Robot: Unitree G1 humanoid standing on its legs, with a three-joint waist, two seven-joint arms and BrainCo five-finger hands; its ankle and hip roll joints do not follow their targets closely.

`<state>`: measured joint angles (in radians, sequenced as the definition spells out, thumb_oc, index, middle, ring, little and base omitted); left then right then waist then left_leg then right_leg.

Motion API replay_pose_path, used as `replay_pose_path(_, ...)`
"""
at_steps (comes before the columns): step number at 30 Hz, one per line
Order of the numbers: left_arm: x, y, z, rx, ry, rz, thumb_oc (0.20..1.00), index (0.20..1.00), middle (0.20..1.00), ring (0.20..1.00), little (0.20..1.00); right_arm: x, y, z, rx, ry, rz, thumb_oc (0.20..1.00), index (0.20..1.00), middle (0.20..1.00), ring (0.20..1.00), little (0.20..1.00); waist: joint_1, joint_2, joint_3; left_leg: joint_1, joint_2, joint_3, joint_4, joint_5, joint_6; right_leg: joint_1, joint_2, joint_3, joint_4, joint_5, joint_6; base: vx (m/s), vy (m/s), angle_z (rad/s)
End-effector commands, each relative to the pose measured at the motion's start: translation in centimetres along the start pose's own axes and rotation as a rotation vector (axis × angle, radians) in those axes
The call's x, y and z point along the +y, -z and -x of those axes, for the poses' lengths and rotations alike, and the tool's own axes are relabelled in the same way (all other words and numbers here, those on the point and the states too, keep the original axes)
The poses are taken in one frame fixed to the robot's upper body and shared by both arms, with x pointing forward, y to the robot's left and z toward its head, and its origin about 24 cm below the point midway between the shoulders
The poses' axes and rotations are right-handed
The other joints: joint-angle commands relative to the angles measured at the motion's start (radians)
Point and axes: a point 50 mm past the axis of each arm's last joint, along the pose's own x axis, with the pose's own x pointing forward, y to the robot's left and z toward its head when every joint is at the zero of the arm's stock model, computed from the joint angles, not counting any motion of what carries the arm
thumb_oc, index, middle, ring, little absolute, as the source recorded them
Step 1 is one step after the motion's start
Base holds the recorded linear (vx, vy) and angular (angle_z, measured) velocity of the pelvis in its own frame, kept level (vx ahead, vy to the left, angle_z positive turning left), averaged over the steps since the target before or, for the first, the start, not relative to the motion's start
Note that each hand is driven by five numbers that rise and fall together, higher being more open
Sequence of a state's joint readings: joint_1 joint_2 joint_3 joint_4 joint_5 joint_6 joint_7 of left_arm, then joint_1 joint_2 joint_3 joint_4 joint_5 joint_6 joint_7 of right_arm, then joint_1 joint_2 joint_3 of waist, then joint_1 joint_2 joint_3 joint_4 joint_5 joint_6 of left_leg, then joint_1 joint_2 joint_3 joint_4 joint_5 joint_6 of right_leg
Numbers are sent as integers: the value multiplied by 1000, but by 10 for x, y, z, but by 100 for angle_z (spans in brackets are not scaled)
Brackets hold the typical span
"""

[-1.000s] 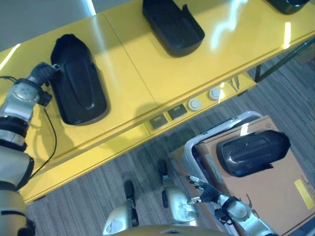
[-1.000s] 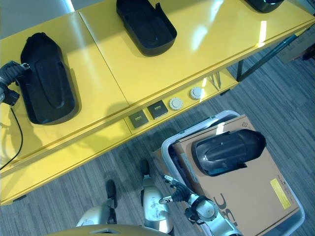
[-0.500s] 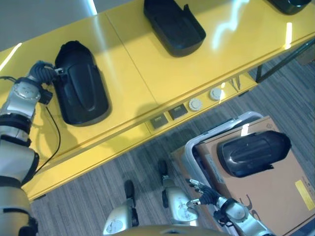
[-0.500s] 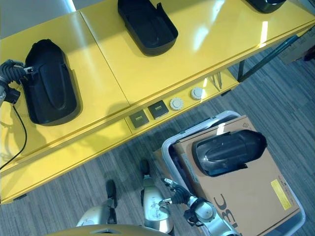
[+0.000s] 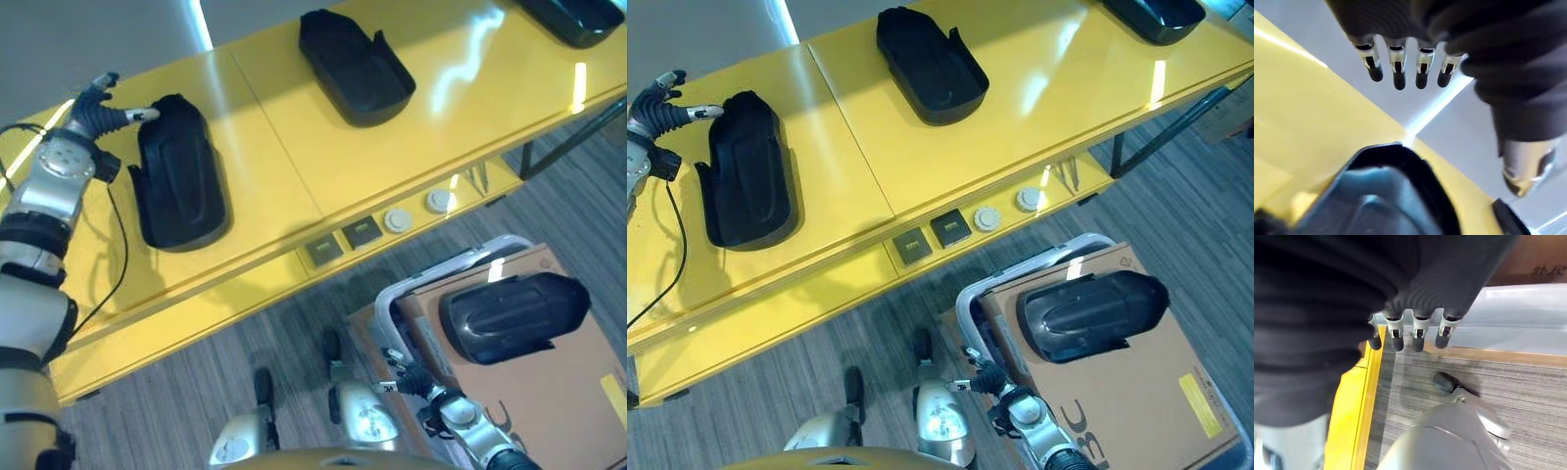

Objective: Move parts from the plastic box to the shelf.

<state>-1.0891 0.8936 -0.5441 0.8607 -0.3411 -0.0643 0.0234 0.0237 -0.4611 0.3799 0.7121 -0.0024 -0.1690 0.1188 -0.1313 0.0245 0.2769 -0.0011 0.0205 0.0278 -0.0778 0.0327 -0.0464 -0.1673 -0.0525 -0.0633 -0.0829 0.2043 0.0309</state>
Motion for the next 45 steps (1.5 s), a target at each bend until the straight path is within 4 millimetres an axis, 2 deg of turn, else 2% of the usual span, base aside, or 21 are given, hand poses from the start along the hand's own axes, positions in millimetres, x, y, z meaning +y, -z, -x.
replay_pose_path(1,44,-43,2,-175,-178,-72,1000,1000,1000,1000,1000,-9,26,16,80,58,-11,1000,1000,1000,1000,1000,23,17,-119,-62,68,-39,-9,26,-39,132,-93,-2,2,-154,132,39,-25,13)
replay_pose_path(4,39,-60,26,-347,-193,-131,1000,1000,1000,1000,1000,-5,30,14,104,69,-42,1000,1000,1000,1000,1000,59,10,-139,-40,67,-48,-9,18,-37,162,-92,-16,3,-166,129,32,-28,4)
replay_pose_path(6,23,-45,67,-452,-154,-1,1000,1000,1000,1000,1000,4,39,15,144,57,-69,1000,1000,1000,1000,1000,81,5,-153,-23,71,-53,-9,11,-37,179,-90,-19,2,-174,124,27,-25,4)
replay_pose_path(7,16,-28,83,-434,-132,50,1000,1000,1000,1000,1000,11,42,16,158,32,-71,1000,1000,1000,1000,1000,86,2,-160,-16,73,-52,-9,7,-37,187,-89,-16,1,-177,122,40,-8,-4)
replay_pose_path(9,-12,-13,116,-443,-82,121,1000,1000,1000,1000,1000,24,49,17,189,-18,-64,1000,1000,1000,1000,1000,98,-7,-172,0,77,-52,-9,-2,-37,203,-85,-17,-1,-187,115,23,-3,-2)
replay_pose_path(10,-36,0,137,-412,-52,157,1000,1000,1000,1000,1000,32,49,16,196,-51,-61,1000,1000,1000,1000,1000,107,-16,-177,1,79,-54,-9,2,-35,209,-84,-19,-1,-186,108,27,-6,10)
replay_pose_path(11,-36,1,139,-407,-54,157,900,900,900,900,900,32,50,16,198,-53,-57,1000,1000,1000,1000,1000,103,-13,-180,7,80,-54,-9,-8,-36,215,-83,-20,-2,-194,109,18,-4,11)
replay_pose_path(12,-48,1,148,-414,-42,177,479,479,479,479,479,36,48,14,197,-70,-55,1000,1000,1000,1000,1000,109,-19,-179,10,79,-57,-9,-11,-35,220,-82,-20,-2,-198,106,26,-9,22)
replay_pose_path(13,-63,6,165,-393,2,257,200,200,200,200,200,40,48,13,202,-79,-72,1000,1000,1000,1000,1000,116,-25,-179,12,81,-59,-9,-13,-32,226,-81,-23,-2,-202,101,-6,-8,23)
replay_pose_path(14,-63,7,166,-390,1,258,200,200,200,200,200,40,49,13,204,-81,-70,1000,1000,1000,1000,1000,113,-24,-180,12,81,-59,-9,-14,-32,226,-80,-24,-3,-202,101,-5,-5,17)
replay_pose_path(16,-80,13,177,-350,48,357,200,200,200,200,200,42,46,11,194,-84,-83,1000,1000,1000,1000,1000,115,-30,-179,13,82,-60,-9,-14,-31,230,-78,-25,-2,-204,98,0,0,2)
replay_pose_path(17,-98,21,186,-290,104,529,200,200,200,200,200,42,44,11,181,-79,-92,1000,1000,1000,1000,1000,114,-33,-175,11,82,-61,-9,-12,-29,229,-77,-27,-1,-205,95,0,0,0)
replay_pose_path(21,-112,22,193,-260,185,599,200,200,200,200,200,42,43,10,179,-82,-90,1000,1000,1000,1000,1000,116,-36,-171,7,81,-68,-9,-11,-28,230,-74,-32,0,-207,94,-13,-12,1)
replay_pose_path(22,-126,26,198,-214,243,692,200,200,200,200,200,43,39,8,164,-92,-78,1000,1000,1000,1000,1000,116,-38,-168,4,81,-73,-9,-8,-27,229,-73,-35,3,-206,92,0,0,0)
replay_pose_path(23,-126,26,198,-214,244,692,200,200,200,200,200,43,40,8,164,-91,-78,1000,1000,1000,1000,1000,116,-37,-168,3,81,-73,-9,-8,-27,229,-73,-36,3,-207,92,-10,-11,4)
replay_pose_path(24,-137,29,201,-188,309,687,200,200,200,200,200,42,37,7,154,-98,-67,1000,1000,1000,1000,1000,115,-39,-163,-2,81,-78,-9,-6,-27,227,-73,-36,4,-208,92,-10,-5,6)
replay_pose_path(30,-163,35,197,-131,392,685,200,200,200,200,200,40,23,-1,110,-96,-22,1000,1000,1000,1000,1000,111,-43,-136,-26,80,-75,-9,2,-24,195,-73,-27,1,-194,96,-9,-3,2)
replay_pose_path(36,-177,40,185,-65,342,791,200,200,200,200,200,38,18,-4,95,-76,-25,1000,1000,1000,1000,1000,99,-46,-122,-55,80,-64,-9,13,-23,159,-73,-16,-3,-179,99,-12,4,-6)
replay_pose_path(41,-173,25,163,-123,257,827,200,200,200,200,200,40,16,-4,83,-61,-45,1000,1000,1000,1000,1000,81,-51,-108,-84,78,-54,-9,22,-26,123,-74,-4,-4,-168,101,-2,1,-4)
replay_pose_path(43,-172,22,160,-139,251,824,200,200,200,200,200,40,15,-5,81,-59,-44,1000,1000,1000,1000,1000,79,-51,-106,-89,78,-51,-9,22,-26,115,-73,-3,-4,-166,102,-9,7,-4)
replay_pose_path(45,-167,11,148,-184,207,847,200,200,200,200,200,38,13,-6,72,-62,-30,1000,1000,1000,1000,1000,73,-51,-100,-99,76,-46,-9,24,-28,105,-75,0,-4,-161,102,2,10,-8)
